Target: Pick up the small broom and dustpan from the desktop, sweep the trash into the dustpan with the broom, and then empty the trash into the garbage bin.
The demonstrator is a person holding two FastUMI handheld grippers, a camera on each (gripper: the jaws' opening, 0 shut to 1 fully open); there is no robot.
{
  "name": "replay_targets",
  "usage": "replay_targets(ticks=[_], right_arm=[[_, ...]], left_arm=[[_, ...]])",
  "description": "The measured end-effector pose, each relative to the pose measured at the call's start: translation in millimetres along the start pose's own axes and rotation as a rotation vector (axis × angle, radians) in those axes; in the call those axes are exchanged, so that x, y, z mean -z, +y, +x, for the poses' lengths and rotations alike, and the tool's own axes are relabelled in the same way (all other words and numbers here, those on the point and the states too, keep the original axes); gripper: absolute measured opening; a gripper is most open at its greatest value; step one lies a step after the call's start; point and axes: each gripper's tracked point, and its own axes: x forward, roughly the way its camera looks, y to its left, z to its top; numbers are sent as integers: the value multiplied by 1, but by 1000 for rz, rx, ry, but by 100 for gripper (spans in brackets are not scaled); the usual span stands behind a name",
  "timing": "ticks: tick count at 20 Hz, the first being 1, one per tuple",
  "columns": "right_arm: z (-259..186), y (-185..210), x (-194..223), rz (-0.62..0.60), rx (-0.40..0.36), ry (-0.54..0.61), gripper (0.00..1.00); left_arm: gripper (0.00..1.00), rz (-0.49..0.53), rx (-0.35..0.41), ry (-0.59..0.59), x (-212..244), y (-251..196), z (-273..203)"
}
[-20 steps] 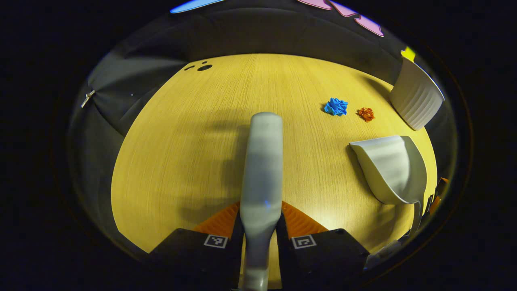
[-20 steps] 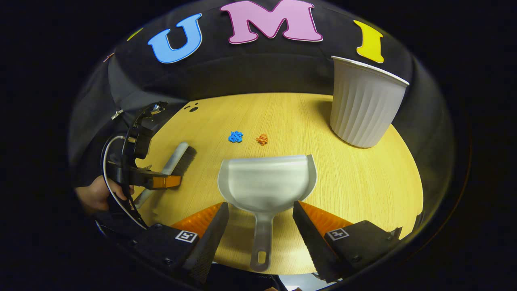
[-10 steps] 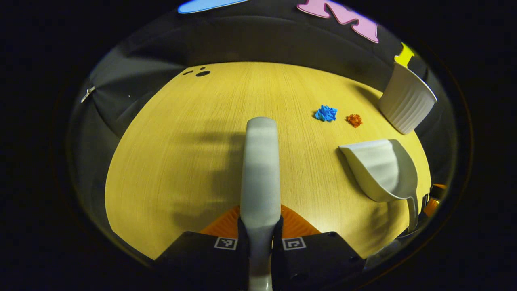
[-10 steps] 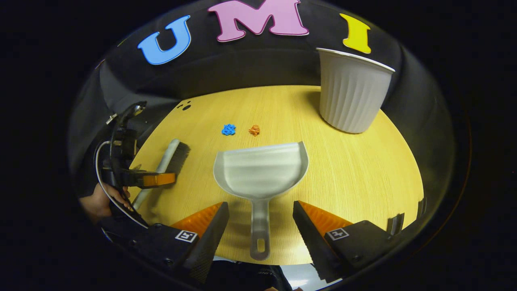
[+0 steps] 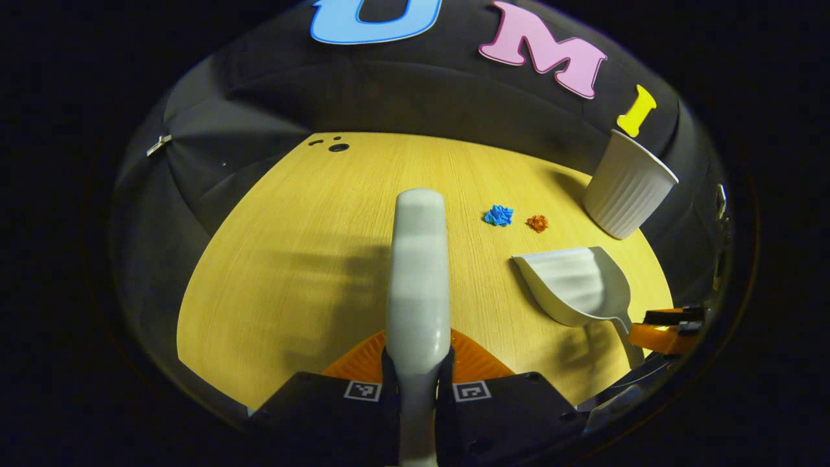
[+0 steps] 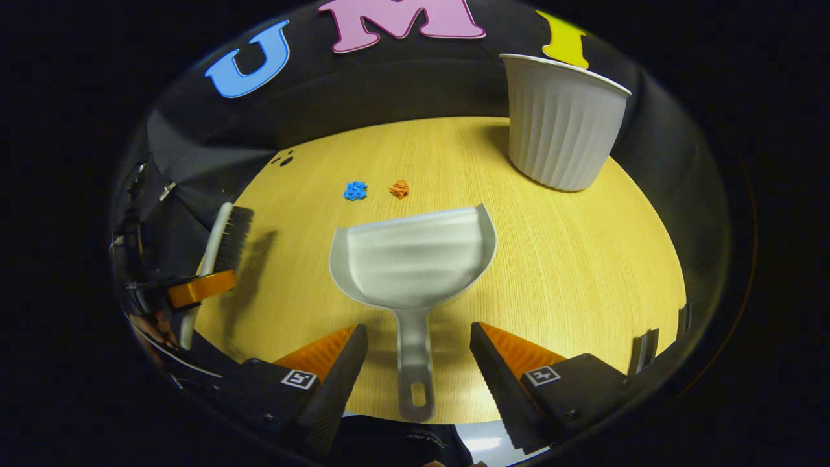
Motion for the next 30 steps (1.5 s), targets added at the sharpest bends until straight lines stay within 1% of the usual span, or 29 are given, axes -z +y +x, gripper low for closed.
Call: replay_targets(ticks=[3,6,7,8,11,13,14,16,17,18,19,23,24,25,27,28,29,30], right_arm=[[21,-9,13,-11,43,66,99],[34,-9,15,-3,61,103,99],[38,-8,16,-4,64,116,99],[44,-8,17,-4,68,127,99],[59,-4,19,-7,73,160,99],[62,-7,19,-23,98,170,91],[64,-7,20,-29,92,173,81],[63,-9,19,-48,100,178,67],[62,-10,17,-60,99,177,59],[62,-10,19,-71,96,189,48],[60,-9,19,-84,88,206,41],[61,-9,19,-102,51,231,38],[62,-9,20,-99,39,238,34],[61,-9,20,-91,27,245,36],[62,-9,19,-72,7,262,36],[62,-9,19,-66,1,269,36],[62,-9,18,-69,-2,272,39],[63,-12,18,-86,1,275,39]], left_arm=[[25,-33,-16,-1,4,8,-15],[26,-130,-7,4,7,9,-27],[24,-142,-19,3,8,14,-29],[26,-145,-33,4,9,18,-32],[26,-130,-62,10,12,28,-36],[26,-125,-77,22,15,33,-36],[26,-131,-80,25,15,34,-34],[26,-137,-83,34,15,34,-30],[26,-135,-84,41,15,34,-28],[26,-132,-85,48,14,33,-25],[26,-128,-85,51,12,31,-22],[26,-99,-71,67,3,20,-4],[26,-87,-65,73,0,17,3],[26,-69,-58,79,-4,13,9],[27,-38,-44,95,-13,6,24],[26,-27,-37,107,-18,3,32],[26,-13,-31,119,-23,1,40],[26,14,-33,130,-28,2,50]])
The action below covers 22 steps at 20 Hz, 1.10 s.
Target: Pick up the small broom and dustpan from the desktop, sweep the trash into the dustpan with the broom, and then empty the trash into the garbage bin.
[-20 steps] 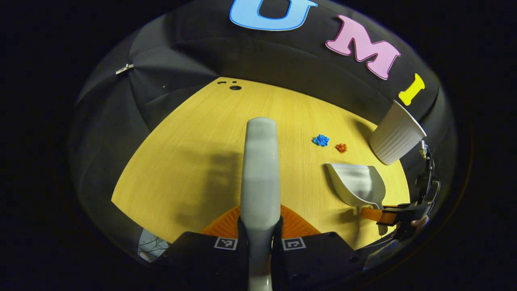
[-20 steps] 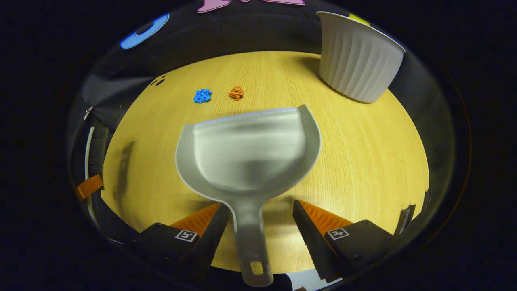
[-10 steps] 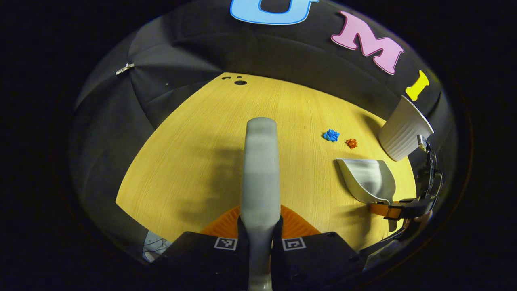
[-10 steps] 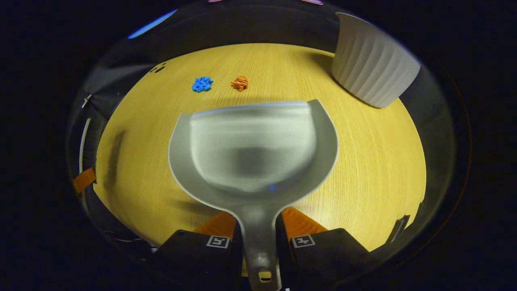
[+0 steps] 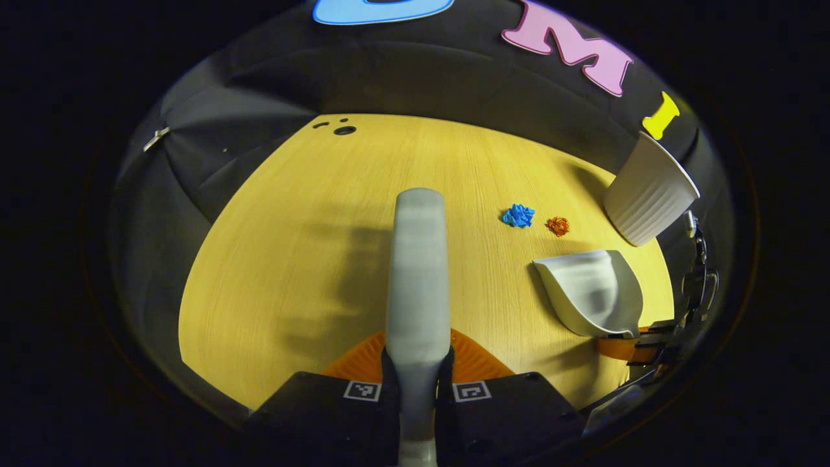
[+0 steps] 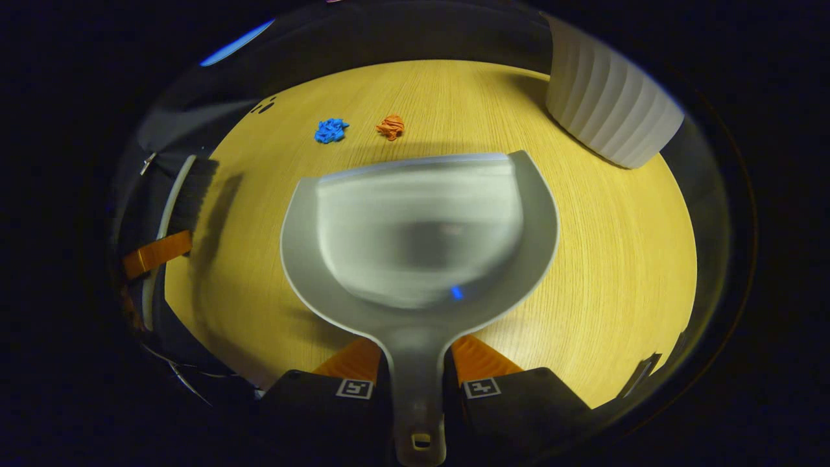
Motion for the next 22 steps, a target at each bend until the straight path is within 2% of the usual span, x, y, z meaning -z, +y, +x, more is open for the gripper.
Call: replay_targets(ticks=[1,6,8,9,10,14,16,20,21,22], right_arm=[[0,-3,-2,-15,5,-5,35],[-7,-17,-5,-56,-4,-6,35],[-9,-24,-5,-85,-10,4,35],[-9,-28,-6,-101,-13,8,39],[-9,-30,-6,-114,-16,10,36],[-12,-39,-9,-157,-31,18,39],[-12,-41,-7,-172,-38,20,35],[-11,-48,-3,-205,-40,36,35],[-11,-49,-2,-216,-38,40,39],[-9,-51,-1,-226,-37,45,35]], left_arm=[[26,35,-6,12,-7,2,8],[26,181,-4,52,-45,0,46],[26,213,21,66,-61,-11,63],[26,232,32,72,-68,-17,71],[26,257,37,80,-75,-22,79],[24,381,98,123,-87,-56,111],[26,435,116,128,-96,-69,123],[26,591,149,112,-115,-96,139],[27,633,173,115,-117,-105,141],[26,676,200,121,-116,-115,142]])
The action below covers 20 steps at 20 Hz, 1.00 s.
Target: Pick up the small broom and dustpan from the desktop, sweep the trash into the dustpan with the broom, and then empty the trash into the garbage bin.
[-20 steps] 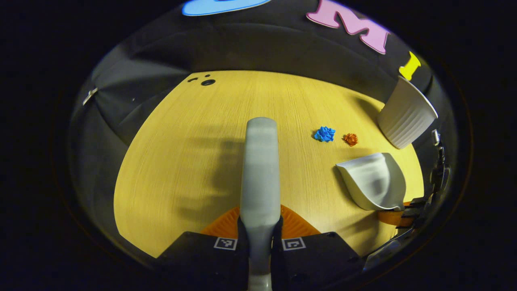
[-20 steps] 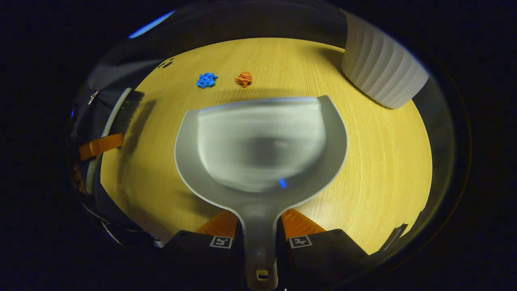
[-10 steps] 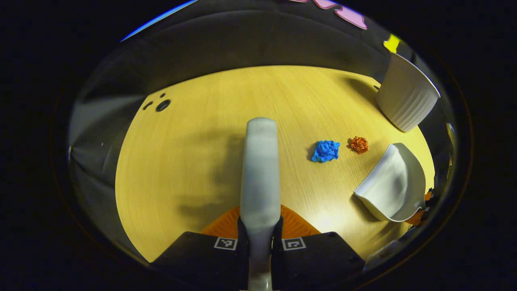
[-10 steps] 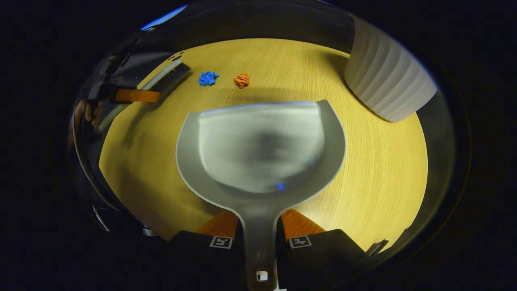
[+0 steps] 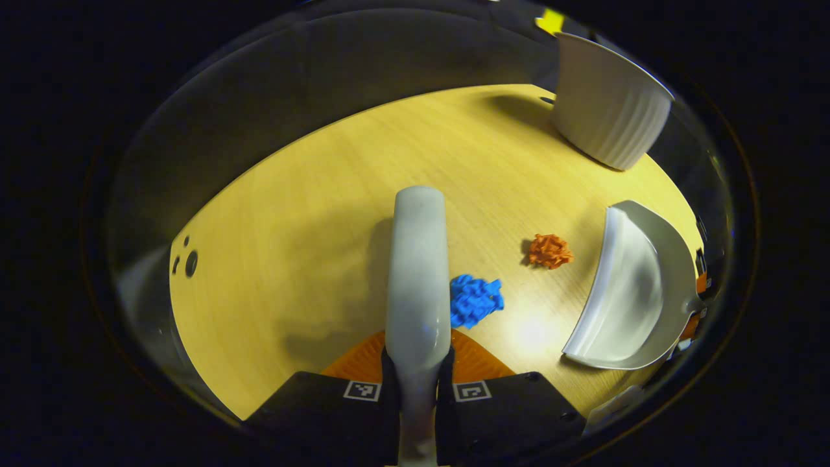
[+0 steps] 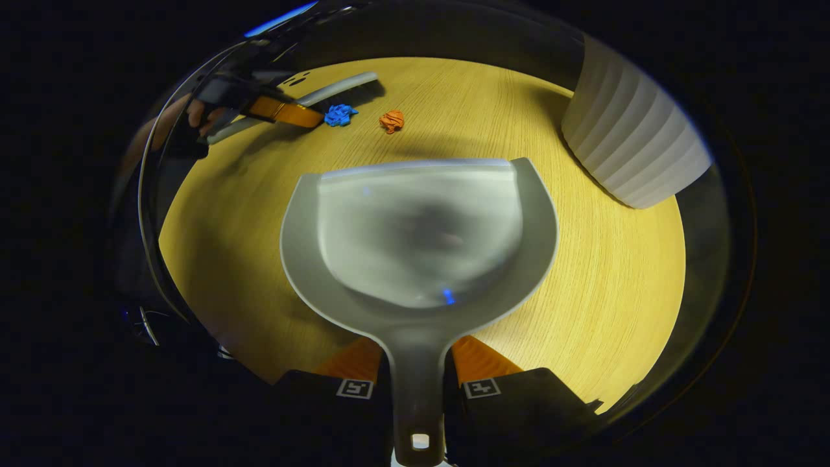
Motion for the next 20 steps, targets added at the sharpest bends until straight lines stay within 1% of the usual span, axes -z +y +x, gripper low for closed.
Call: replay_targets(ticks=[1,2,3,4,5,8,9,10,11,12,14,15,16,18,20], right_arm=[[1,-1,1,-7,0,4,35],[1,-2,1,-12,0,6,39],[1,-3,2,-10,3,5,35],[-2,-1,3,-5,7,1,39],[-2,0,1,-8,6,-5,39],[1,-3,0,-12,9,-14,32],[1,-3,0,-9,9,-17,36],[2,-2,0,-8,9,-19,35],[2,-2,0,-10,9,-24,32],[3,-2,0,-10,8,-26,35],[2,-3,-2,-12,13,-43,35],[3,-4,-5,-18,25,-70,35],[3,-5,-5,-25,36,-88,35],[5,-6,-6,-19,42,-117,35],[3,-5,-10,9,40,-127,35]], left_arm=[[26,43,31,-3,-6,-9,3],[28,87,61,-3,-11,-19,4],[27,141,86,-3,-16,-28,6],[27,206,102,-10,-22,-34,7],[27,263,129,-16,-26,-44,6],[28,347,254,3,-29,-90,0],[28,373,281,12,-26,-104,-4],[28,398,310,14,-24,-119,-7],[28,409,344,22,-16,-133,-9],[28,409,386,27,-10,-149,-12],[28,402,475,31,-2,-171,-24],[28,400,503,34,2,-176,-30],[28,399,508,35,6,-179,-34],[28,377,487,27,12,-177,-39],[28,287,463,5,17,-176,-49]])
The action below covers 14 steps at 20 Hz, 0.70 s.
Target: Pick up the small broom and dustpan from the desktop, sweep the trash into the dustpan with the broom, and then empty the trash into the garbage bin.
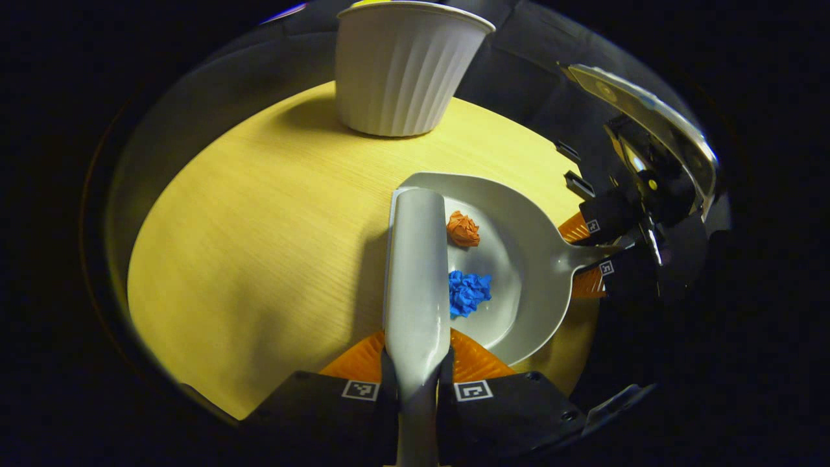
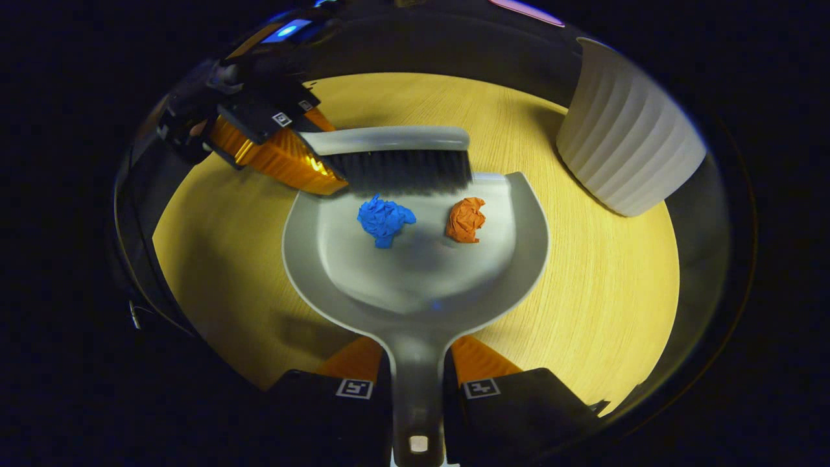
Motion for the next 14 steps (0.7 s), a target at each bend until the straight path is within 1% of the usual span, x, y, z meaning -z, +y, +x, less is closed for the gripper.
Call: replay_targets(ticks=[1,2,3,4,5,6,7,8,9,10,11,12,14], right_arm=[[0,0,-2,10,7,-7,31],[2,1,-2,15,14,-10,39],[2,1,-3,21,23,-13,35],[0,1,-2,24,29,-14,35],[-2,2,-4,33,33,-18,35],[-2,3,-4,43,35,-26,35],[-1,3,-4,50,39,-33,31],[2,3,-4,52,47,-41,31],[2,2,-4,52,55,-48,35],[5,3,-4,57,61,-57,35],[6,3,-5,64,64,-66,35],[8,4,-5,71,69,-73,35],[8,5,-6,85,84,-87,35]], left_arm=[[28,-46,-21,-25,3,-3,-7],[28,-88,-57,-63,6,-1,-15],[28,-133,-90,-105,7,-1,-26],[29,-185,-120,-145,10,-2,-40],[28,-243,-150,-174,16,-2,-54],[28,-298,-180,-197,27,-1,-65],[28,-347,-216,-221,39,0,-79],[28,-388,-247,-241,53,3,-93],[28,-423,-278,-255,69,7,-104],[28,-454,-307,-262,89,12,-108],[29,-483,-330,-265,110,16,-108],[26,-511,-350,-268,130,20,-101],[26,-561,-375,-276,177,30,-97]])
